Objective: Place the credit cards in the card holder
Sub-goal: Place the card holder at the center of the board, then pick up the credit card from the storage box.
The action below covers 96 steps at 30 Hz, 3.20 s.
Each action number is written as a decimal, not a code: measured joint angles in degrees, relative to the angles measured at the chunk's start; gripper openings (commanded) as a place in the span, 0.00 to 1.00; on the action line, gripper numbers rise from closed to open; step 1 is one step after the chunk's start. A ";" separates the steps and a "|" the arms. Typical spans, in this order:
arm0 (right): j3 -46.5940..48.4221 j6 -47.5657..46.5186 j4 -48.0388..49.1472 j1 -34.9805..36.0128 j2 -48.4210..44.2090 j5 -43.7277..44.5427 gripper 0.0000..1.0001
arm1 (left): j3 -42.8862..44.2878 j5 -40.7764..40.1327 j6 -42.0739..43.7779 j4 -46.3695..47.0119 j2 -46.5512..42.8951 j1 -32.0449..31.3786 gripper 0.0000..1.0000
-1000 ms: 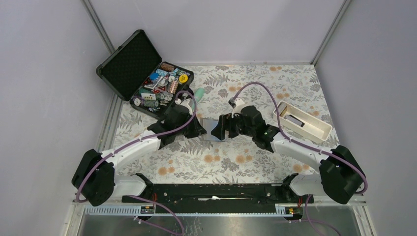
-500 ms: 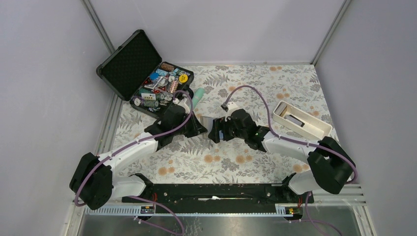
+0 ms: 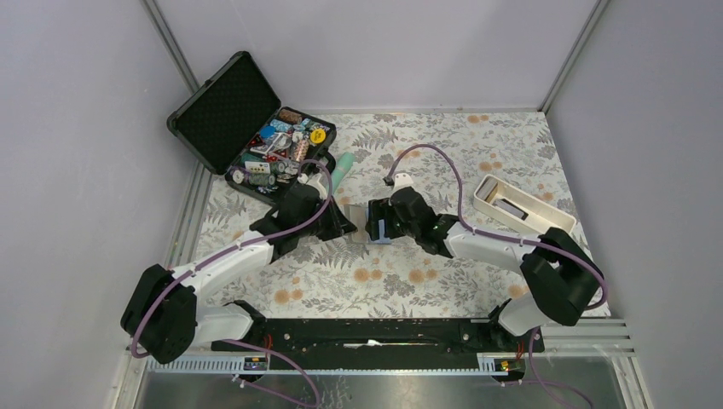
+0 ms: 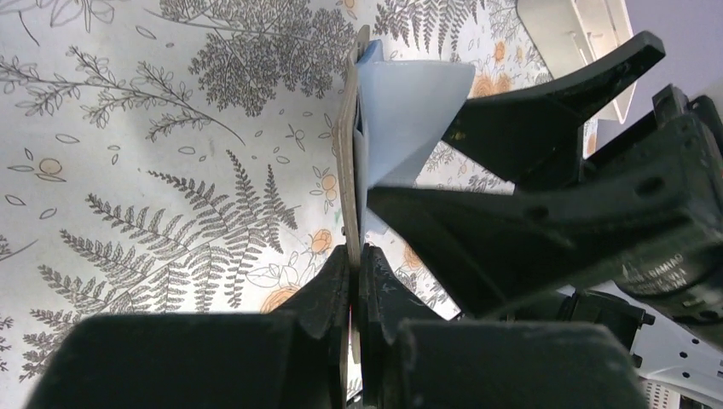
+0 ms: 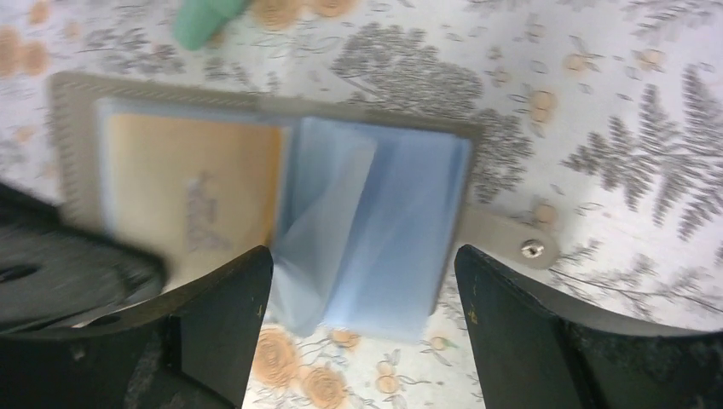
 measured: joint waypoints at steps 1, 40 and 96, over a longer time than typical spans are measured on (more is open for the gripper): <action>0.17 -0.02 -0.98 0.00 0.33 2.01 0.87 | -0.24 0.24 -0.09 0.02 0.00 0.09 0.00; 1.09 -4.55 -21.18 -29.38 -14.71 -1.22 0.98 | -6.62 11.21 0.11 23.47 19.43 5.60 0.56; 10.86 -5.16 -17.92 -54.77 4.55 -7.37 0.92 | 19.43 -5.86 28.81 -28.74 -11.10 21.07 0.99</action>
